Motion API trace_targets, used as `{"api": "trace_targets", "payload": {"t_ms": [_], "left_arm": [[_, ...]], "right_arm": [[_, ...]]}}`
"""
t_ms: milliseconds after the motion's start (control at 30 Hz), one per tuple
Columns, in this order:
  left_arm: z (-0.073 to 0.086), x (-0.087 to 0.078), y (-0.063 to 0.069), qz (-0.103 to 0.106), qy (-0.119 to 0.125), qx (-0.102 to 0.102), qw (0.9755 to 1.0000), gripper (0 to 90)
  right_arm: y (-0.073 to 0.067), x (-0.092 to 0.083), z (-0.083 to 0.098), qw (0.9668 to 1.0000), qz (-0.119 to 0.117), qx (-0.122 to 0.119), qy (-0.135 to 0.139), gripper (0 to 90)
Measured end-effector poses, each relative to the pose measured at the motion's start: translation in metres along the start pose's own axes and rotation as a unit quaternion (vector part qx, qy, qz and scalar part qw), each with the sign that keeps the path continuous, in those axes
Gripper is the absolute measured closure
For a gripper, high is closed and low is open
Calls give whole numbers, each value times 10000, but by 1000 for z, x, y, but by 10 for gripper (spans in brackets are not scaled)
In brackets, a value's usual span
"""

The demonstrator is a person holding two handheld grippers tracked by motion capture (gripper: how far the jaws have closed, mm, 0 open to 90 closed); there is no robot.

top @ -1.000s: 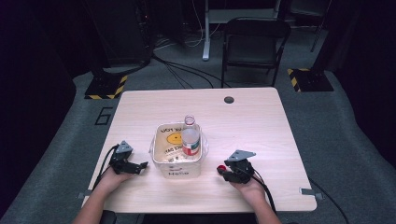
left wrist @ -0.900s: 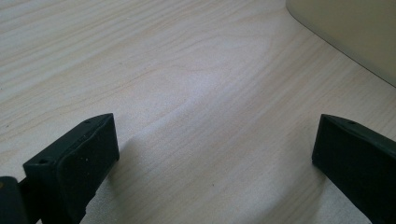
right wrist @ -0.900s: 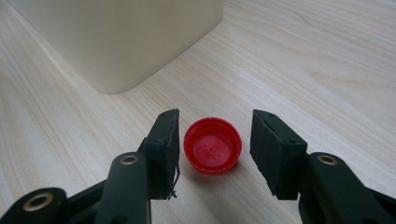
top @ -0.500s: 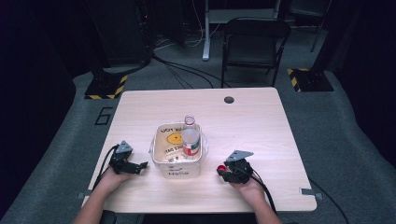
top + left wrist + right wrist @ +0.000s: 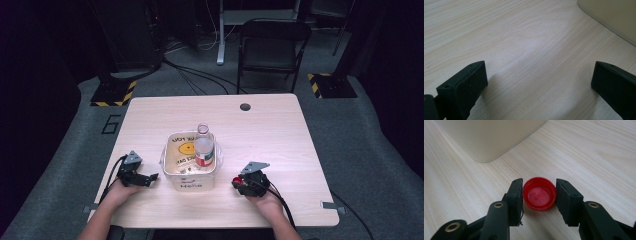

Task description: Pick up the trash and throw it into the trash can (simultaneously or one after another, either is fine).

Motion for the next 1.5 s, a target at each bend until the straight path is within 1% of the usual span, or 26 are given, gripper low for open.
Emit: {"api": "trace_targets", "payload": {"t_ms": [33,100,133,267,433,567,667,700,833,900,1067,1100,1133,1167,1200,1233,1267,1367,1400,1433,1500], "left_arm": [[0,0,0,1,0,-1,10000,2],[0,0,0,0,0,-1,10000,2],[0,0,0,1,1,0,10000,2],[0,0,0,-1,1,0,10000,2],[0,0,0,1,-2,-1,10000,2],[0,0,0,-7,-1,-9,10000,2],[0,0,0,-14,12,-13,10000,2],[0,0,0,-15,15,-21,10000,2],[0,0,-1,-12,-7,49,10000,2],[0,0,0,-17,7,24,10000,2],[0,0,0,-19,11,7,10000,2],[0,0,-1,-13,-5,44,10000,2],[0,0,0,-18,10,11,10000,2],[0,0,0,-18,10,11,10000,2],[0,0,0,-18,10,12,10000,2],[0,0,0,-18,10,12,10000,2],[0,0,0,-17,6,18,10000,2],[0,0,0,-16,6,17,10000,2],[0,0,0,-13,-4,34,10000,2],[0,0,0,-18,11,12,10000,2],[0,0,0,-13,-2,35,10000,2]], "right_arm": [[-2,-1,-2,10000,-36,-53,25,575],[-4,-1,-3,10000,-36,-68,28,576],[-5,-2,-4,9999,-48,-122,39,576],[-7,-5,-8,9998,-67,-151,90,576],[-7,-11,-12,9998,-119,-88,106,576],[-5,-19,-19,9994,-179,37,277,576],[-4,-23,-22,9991,-194,145,341,576],[-3,-25,-23,9992,-183,100,343,576],[0,-29,-28,9993,-148,75,343,577],[0,-31,-30,9992,-128,87,357,576],[1,-37,-38,9993,-105,-27,370,577],[1,-37,-40,9992,-97,-37,377,577],[0,-39,-41,9992,-97,-46,382,576],[0,-39,-41,9992,-97,-46,382,576],[1,-42,-45,9990,-98,-84,417,577],[1,-42,-45,9990,-98,-84,417,577],[1,-44,-49,9989,-115,-52,448,576],[1,-47,-53,9986,-144,-70,500,577],[1,-50,-59,9984,-168,-74,535,577],[1,-51,-61,9982,-180,-95,558,576],[1,-52,-63,9981,-188,-97,571,577]]}}
Point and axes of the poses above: each handheld gripper's, and its own axes: x roughly forward along the jaws, z roughly out of its underside, y roughly to its right, the point moved 3 cm from there along x, roughly forward along the jaws, and after that the axes turned 11 degrees about y, right-handed, at the moved point
